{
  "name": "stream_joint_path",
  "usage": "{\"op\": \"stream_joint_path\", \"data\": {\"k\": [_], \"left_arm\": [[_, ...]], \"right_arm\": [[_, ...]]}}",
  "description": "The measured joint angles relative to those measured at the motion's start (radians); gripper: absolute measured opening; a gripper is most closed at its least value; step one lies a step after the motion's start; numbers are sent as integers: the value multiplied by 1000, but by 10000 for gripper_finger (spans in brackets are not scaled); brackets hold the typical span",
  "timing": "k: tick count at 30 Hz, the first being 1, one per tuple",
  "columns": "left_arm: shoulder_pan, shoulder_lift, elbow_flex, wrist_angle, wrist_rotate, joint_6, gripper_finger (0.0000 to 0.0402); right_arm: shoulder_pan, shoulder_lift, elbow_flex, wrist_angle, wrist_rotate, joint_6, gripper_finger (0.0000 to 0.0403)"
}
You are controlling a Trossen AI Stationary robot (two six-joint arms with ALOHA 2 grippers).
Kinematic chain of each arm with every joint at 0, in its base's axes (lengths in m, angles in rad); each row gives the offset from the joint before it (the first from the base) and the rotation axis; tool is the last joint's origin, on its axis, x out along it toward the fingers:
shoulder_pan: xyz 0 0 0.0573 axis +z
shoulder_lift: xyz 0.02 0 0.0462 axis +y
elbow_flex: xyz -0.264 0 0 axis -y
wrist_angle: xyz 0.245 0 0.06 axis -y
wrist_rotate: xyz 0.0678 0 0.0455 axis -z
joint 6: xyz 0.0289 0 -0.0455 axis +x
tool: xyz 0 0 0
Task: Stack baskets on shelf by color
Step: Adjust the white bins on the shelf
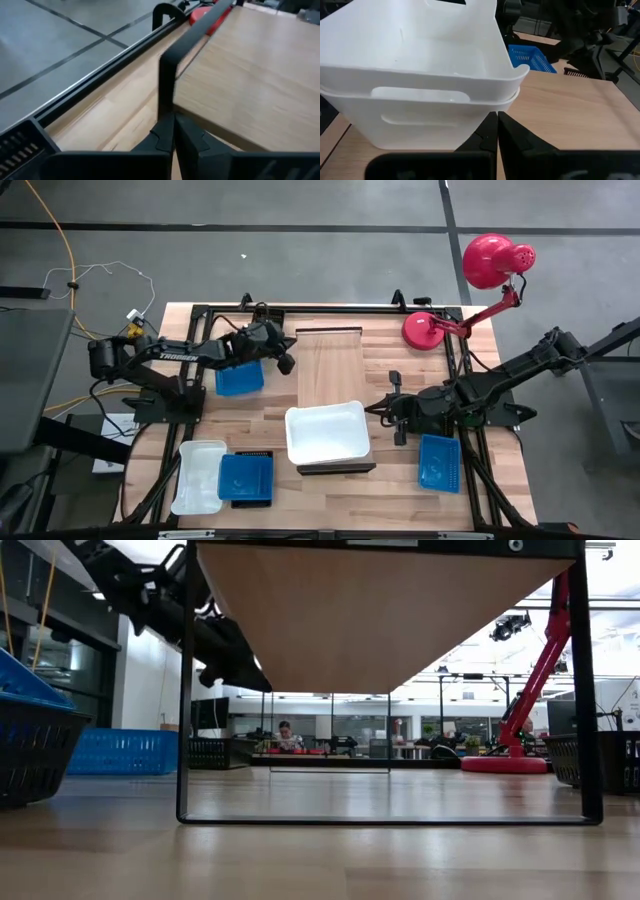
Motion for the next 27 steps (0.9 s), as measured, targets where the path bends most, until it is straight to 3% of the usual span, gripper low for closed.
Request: {"op": "stream_joint_path", "data": {"k": [9, 15, 21, 27], "left_arm": [[47, 9, 0, 31, 2, -2, 0], [49, -116, 0, -10, -20, 1, 0], [12, -321, 0, -214, -24, 0, 0], [-152, -465, 0, -470, -64, -41, 0]], "right_arm": [[0, 0, 0, -2, 0, 0, 0], [0, 0, 0, -61, 34, 0, 0], [2, 0, 0, -192, 57, 53, 0], [55, -17, 0, -414, 55, 206, 0]]}}
